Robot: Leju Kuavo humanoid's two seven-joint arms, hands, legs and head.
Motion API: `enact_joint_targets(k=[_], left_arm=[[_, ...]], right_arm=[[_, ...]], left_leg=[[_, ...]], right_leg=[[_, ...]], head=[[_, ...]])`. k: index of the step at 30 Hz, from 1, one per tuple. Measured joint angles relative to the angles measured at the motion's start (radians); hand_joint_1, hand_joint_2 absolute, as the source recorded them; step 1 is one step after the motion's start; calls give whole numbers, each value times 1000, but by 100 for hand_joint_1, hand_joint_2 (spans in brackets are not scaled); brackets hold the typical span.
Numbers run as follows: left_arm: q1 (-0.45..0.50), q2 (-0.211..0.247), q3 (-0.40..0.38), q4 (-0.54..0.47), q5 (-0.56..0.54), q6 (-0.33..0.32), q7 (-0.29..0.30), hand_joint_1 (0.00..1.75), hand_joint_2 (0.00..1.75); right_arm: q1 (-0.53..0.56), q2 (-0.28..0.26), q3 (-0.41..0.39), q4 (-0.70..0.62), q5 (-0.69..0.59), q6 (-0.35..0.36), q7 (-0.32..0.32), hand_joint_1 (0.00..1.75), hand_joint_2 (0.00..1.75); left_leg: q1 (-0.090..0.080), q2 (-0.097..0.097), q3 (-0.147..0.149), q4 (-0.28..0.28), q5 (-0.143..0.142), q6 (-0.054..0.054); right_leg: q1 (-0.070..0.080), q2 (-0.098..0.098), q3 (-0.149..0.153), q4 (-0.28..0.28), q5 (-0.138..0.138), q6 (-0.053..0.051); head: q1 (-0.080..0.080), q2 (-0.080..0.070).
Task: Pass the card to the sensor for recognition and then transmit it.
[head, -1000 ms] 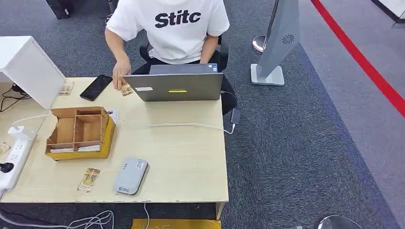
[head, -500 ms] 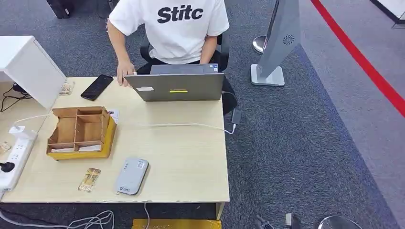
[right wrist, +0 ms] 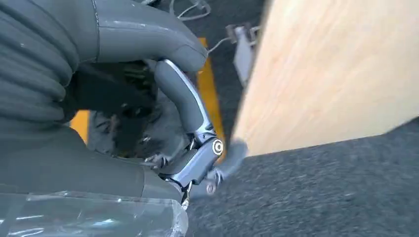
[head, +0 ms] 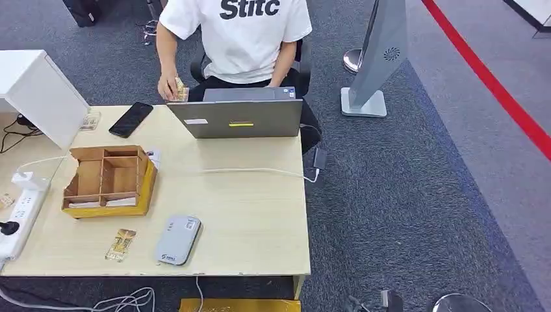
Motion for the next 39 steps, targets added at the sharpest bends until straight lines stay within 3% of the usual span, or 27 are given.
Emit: enact_joint_targets(k=[15, 16, 39], left_arm=[[64, 34, -349, -1, 70, -112, 18, 0, 175], [69, 36, -373, -3, 74, -119, 18, 0, 0], [174, 56, -906, -82, 185, -293, 40, 0, 0]], right_arm=[[89, -47, 299, -49, -171, -104, 203, 0, 175], [95, -50, 317, -52, -182, -109, 215, 0, 0], [236, -152, 776, -122, -454, -267, 535, 0, 0]], left_leg=[[0, 0, 0, 0, -1, 1], [0, 0, 0, 0, -1, 1], [0, 0, 0, 0, -3, 1]], right_leg=[[0, 0, 0, 0, 0, 1], [0, 0, 0, 0, 0, 1], [0, 0, 0, 0, -1, 1]], head=[[2, 0], [1, 0], [1, 0]])
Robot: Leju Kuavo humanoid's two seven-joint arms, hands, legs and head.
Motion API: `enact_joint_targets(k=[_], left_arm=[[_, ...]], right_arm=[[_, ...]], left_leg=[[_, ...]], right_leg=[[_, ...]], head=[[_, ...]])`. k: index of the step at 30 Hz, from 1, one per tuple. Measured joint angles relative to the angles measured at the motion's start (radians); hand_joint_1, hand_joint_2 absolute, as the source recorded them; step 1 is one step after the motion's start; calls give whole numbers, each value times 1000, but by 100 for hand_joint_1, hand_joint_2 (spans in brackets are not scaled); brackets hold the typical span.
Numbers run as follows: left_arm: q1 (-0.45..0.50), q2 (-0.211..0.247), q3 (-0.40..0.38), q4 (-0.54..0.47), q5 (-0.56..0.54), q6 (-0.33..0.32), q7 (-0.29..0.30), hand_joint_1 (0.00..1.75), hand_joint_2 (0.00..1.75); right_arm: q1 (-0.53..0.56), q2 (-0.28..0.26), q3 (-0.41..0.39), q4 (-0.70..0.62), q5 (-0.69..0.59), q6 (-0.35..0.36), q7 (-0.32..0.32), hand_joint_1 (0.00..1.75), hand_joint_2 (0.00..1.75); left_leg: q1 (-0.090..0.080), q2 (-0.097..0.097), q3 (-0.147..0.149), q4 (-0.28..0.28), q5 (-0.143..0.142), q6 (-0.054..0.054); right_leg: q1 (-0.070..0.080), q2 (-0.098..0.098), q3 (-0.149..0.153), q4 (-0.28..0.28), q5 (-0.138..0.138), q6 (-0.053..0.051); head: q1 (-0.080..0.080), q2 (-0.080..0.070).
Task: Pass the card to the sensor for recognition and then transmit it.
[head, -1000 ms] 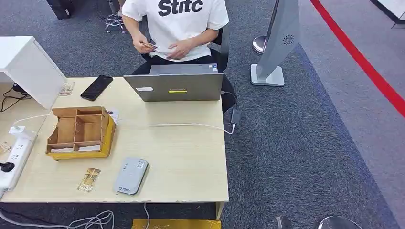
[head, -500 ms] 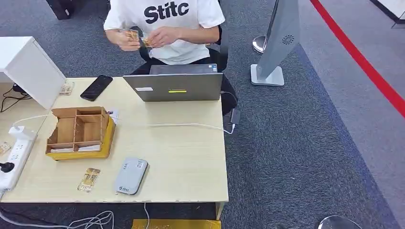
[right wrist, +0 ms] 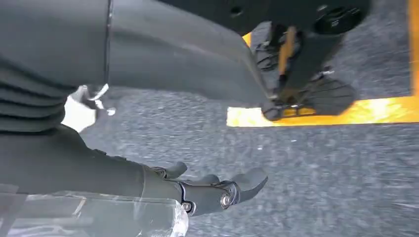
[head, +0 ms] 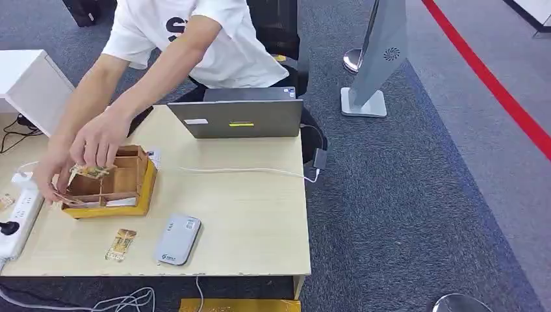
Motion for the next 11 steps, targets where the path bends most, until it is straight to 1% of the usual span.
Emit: enact_joint_targets(k=[4, 11], left_arm=[[8, 3, -45, -8, 6, -11, 0, 0, 0], [13, 3, -72, -13, 7, -11, 0, 0, 0]], right_arm=[[10, -8, 36, -5, -15, -10, 18, 0, 0], [14, -14, 59, -11, -18, -10, 19, 0, 0]], left_leg=[[0, 0, 0, 0, 0, 0], [0, 0, 0, 0, 0, 0]], right_leg=[[0, 0, 0, 0, 0, 0], [0, 0, 0, 0, 0, 0]], head=[[0, 0], [0, 0]])
